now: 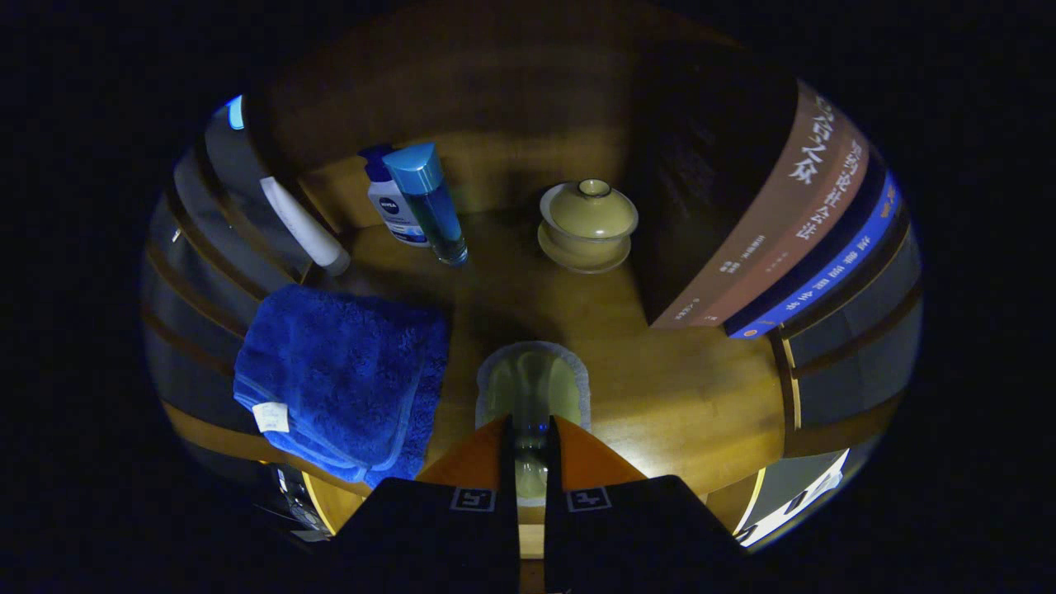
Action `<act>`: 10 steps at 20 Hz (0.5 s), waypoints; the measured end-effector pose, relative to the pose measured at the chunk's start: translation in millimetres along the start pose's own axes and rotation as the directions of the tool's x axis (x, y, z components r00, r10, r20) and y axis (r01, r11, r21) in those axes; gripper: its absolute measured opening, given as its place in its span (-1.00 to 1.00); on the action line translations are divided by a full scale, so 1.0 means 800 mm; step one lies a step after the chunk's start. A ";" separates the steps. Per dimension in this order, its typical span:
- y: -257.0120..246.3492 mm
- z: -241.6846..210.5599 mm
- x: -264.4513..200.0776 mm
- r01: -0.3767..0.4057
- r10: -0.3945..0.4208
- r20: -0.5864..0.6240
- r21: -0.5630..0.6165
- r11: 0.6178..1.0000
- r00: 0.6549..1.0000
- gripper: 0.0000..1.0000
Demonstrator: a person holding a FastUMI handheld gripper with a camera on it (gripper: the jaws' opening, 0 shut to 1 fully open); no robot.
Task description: Pull open the drawer, take out the items inside it, and place them on the countertop above the cabinet.
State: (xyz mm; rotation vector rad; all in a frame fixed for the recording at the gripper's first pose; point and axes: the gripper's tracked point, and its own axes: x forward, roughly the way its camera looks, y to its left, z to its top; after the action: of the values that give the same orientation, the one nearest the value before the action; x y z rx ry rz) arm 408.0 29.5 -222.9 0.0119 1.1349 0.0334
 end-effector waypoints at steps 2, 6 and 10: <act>0.002 0.001 0.007 -0.005 0.005 -0.013 0.009 1.000 1.000 -0.68; -0.003 0.003 0.009 0.004 -0.004 0.003 0.002 1.000 1.000 -0.36; 0.000 0.001 -0.006 -0.022 0.020 0.046 0.037 0.999 0.999 0.40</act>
State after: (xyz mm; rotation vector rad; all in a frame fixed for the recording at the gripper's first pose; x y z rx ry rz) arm 406.8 29.1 -218.4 0.0577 1.0899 0.0305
